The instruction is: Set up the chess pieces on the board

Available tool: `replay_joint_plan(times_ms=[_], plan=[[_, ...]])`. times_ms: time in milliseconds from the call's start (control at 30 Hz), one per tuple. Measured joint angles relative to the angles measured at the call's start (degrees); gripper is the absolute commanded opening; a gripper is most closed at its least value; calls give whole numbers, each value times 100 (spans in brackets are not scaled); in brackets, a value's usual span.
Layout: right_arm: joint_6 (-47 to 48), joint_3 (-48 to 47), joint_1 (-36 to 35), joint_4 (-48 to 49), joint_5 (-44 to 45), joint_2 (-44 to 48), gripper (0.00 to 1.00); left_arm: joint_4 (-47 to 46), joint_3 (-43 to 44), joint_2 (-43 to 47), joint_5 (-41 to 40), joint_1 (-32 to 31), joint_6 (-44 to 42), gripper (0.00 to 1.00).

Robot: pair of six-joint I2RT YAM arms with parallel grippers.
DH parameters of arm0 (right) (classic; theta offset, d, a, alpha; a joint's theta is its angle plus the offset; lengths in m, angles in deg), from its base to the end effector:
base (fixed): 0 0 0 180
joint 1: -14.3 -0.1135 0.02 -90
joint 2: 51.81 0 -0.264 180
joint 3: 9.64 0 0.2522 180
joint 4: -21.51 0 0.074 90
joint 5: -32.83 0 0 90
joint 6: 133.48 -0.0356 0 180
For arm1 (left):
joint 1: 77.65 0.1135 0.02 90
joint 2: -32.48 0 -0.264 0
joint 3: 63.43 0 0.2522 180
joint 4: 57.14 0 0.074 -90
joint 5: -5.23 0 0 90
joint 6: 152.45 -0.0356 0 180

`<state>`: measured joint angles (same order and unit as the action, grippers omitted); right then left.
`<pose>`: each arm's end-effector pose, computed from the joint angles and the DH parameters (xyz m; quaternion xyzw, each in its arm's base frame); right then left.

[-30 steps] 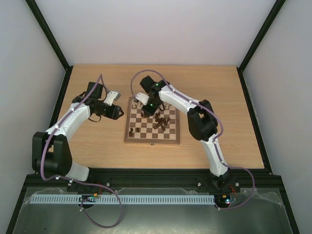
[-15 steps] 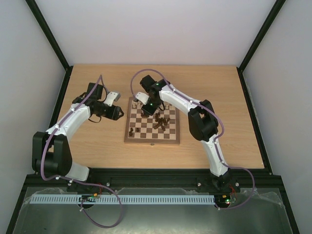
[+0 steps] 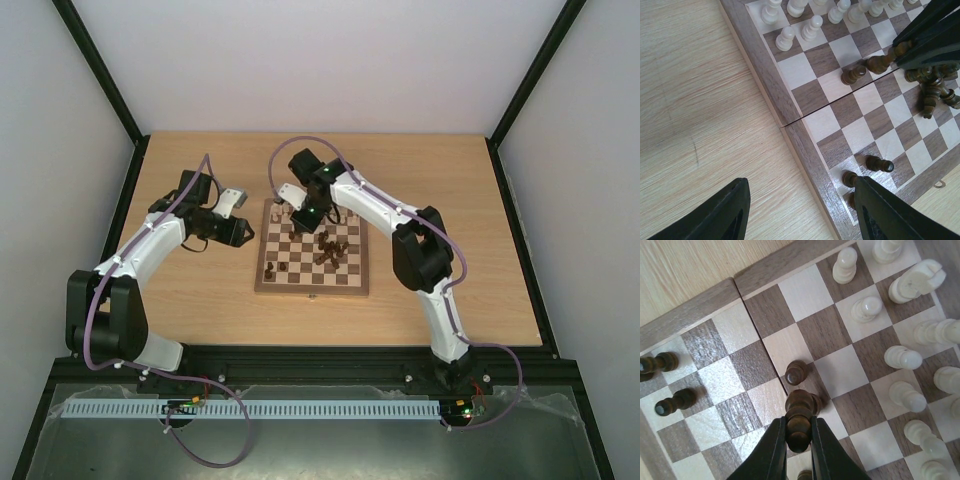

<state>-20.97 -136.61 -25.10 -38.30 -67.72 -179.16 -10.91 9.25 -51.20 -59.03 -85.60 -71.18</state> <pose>0.3718 0.3139 0.2271 -0.5152 0.8130 0.1255 0.2403 0.2909 -0.0562 0.2386 0.1978 0.9163 -0.2118 0.2765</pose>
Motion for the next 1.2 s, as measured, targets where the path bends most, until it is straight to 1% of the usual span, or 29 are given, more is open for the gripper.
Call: replay_joint_plan(times_ms=[333,533,567,633,667,800,933,1067,1200], plan=[[20,79,0,-46,-138,605,7,-2,-17,2,39,31,15,61],[83,378,0,-63,-378,892,7,-33,-48,2,127,37,15,61],[96,463,0,-83,-466,920,7,-35,-48,2,186,37,2,64],[105,579,0,-131,-645,944,6,-35,-50,2,426,39,-90,70],[101,612,0,-166,-741,949,6,-37,-55,4,590,44,-168,70],[-76,566,46,-234,-1281,1019,6,-153,-341,240,1580,52,-520,69],[-269,354,190,-275,-2044,1182,6,-511,-780,726,2396,33,-699,66],[-452,275,452,-317,-2789,1381,6,-942,-914,927,2734,-138,-761,62],[-551,269,616,-352,-3206,1410,6,-1296,-911,872,2870,-249,-763,61]])
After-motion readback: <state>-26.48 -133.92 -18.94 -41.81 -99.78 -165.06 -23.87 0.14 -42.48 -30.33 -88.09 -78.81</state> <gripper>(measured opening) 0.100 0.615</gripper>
